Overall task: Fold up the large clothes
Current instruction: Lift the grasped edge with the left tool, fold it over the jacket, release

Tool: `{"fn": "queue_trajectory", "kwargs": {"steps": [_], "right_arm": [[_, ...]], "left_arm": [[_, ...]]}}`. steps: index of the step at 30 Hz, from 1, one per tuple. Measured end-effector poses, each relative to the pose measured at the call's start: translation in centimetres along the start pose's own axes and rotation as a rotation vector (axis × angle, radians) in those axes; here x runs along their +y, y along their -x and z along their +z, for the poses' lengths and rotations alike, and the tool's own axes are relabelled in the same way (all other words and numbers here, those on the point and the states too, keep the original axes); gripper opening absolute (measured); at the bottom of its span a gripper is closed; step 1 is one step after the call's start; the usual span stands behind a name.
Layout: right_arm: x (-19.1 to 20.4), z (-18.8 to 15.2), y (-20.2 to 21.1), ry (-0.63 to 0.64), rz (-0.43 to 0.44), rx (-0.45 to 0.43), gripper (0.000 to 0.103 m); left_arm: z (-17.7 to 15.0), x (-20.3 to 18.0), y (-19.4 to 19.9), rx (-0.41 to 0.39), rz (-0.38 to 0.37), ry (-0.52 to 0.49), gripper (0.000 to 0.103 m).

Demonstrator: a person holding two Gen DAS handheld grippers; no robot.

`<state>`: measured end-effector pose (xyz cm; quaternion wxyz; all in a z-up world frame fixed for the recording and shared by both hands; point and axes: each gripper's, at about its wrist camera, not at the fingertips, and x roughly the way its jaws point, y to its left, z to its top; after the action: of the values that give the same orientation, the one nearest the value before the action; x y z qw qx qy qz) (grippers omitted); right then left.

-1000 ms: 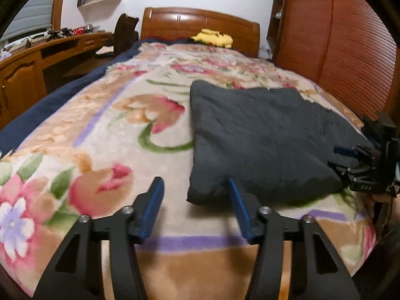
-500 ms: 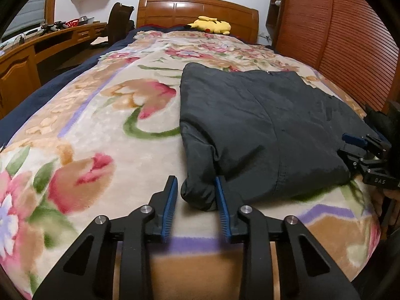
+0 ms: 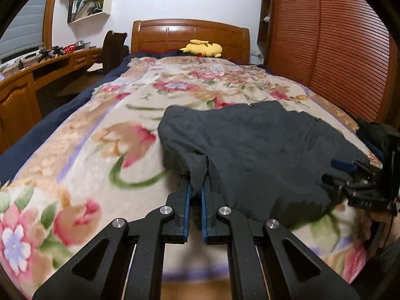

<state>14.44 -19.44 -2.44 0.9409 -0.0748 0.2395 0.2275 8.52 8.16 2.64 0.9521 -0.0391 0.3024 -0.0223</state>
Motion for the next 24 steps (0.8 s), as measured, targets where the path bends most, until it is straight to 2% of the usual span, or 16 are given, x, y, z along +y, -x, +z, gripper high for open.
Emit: {"fn": "queue_trajectory", "kwargs": {"steps": [5,12,19,24], "right_arm": [[-0.9,-0.1,1.5,-0.006,-0.028,-0.027,0.075],[-4.0,-0.7,3.4,-0.061,-0.093,-0.057,0.075],[-7.2,-1.6,5.6,-0.124,-0.171,-0.08,0.075],[-8.2,-2.2,6.8,-0.157,-0.189,-0.086,0.075]], "left_arm": [[3.4,-2.9,1.1,-0.038,0.002,-0.073,0.007],[7.9,-9.2,2.4,-0.072,-0.066,-0.194,0.006],[9.5,-17.8,1.6,-0.064,-0.146,-0.339,0.006],[9.3,-22.0,0.5,-0.038,-0.188,-0.392,0.006]]}}
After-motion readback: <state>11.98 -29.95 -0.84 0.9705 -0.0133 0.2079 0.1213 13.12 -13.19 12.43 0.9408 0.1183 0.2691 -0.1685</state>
